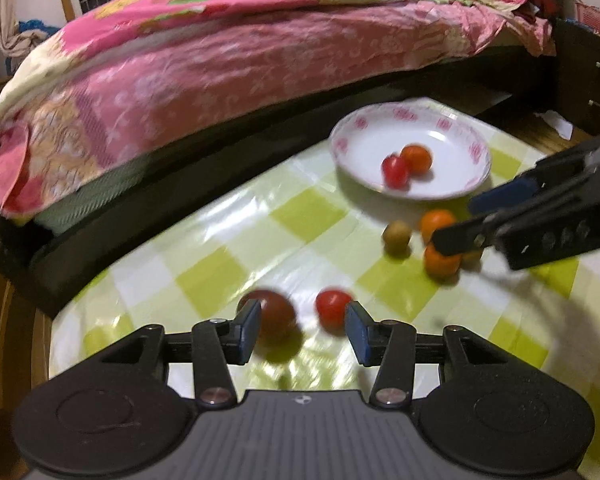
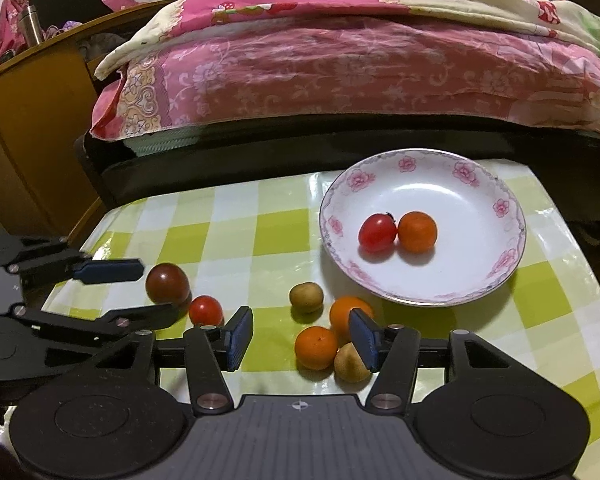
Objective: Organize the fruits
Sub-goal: 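Grasp the dark brown tomato with the left tool, then grasp the small red tomato with the right tool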
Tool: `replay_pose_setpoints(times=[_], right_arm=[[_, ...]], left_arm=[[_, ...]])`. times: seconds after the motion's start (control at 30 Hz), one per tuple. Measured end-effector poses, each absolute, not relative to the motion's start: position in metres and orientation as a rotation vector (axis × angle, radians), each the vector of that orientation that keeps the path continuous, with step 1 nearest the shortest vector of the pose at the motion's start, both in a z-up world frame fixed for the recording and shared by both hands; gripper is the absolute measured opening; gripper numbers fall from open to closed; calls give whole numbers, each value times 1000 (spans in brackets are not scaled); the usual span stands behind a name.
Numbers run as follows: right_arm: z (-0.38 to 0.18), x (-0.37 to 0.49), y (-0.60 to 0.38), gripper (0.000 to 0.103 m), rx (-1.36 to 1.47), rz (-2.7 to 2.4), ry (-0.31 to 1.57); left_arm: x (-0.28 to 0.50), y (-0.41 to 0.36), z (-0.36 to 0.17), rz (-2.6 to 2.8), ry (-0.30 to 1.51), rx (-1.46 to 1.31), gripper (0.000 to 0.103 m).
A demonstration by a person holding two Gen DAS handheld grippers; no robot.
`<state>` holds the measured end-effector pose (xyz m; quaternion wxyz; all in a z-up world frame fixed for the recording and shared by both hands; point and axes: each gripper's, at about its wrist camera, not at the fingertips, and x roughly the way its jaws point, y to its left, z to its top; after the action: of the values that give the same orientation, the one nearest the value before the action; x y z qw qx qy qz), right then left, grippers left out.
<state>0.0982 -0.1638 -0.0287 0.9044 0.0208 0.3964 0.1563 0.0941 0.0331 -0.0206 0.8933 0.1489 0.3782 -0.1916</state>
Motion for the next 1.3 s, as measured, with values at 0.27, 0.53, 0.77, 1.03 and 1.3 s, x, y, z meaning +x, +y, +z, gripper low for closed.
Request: replay_pose_setpoints(times=[0.27, 0.53, 0.77, 1.03, 1.3], right_arm=[[-38, 96, -158, 51, 12, 338, 842], [-41, 94, -152, 51, -2, 383, 845], [-45, 89, -136, 51, -45, 450, 847], [-48, 83, -121, 50, -136, 515, 810], [-53, 99, -104, 48, -113, 526, 800]], left_arm=[[103, 41, -31, -400, 783, 307, 54], [117, 46, -42, -396, 792, 325, 54], [130, 44, -53, -404, 812, 324, 54], [137, 40, -58, -394, 815, 324, 50], [127, 59, -54, -392, 833, 307, 49]])
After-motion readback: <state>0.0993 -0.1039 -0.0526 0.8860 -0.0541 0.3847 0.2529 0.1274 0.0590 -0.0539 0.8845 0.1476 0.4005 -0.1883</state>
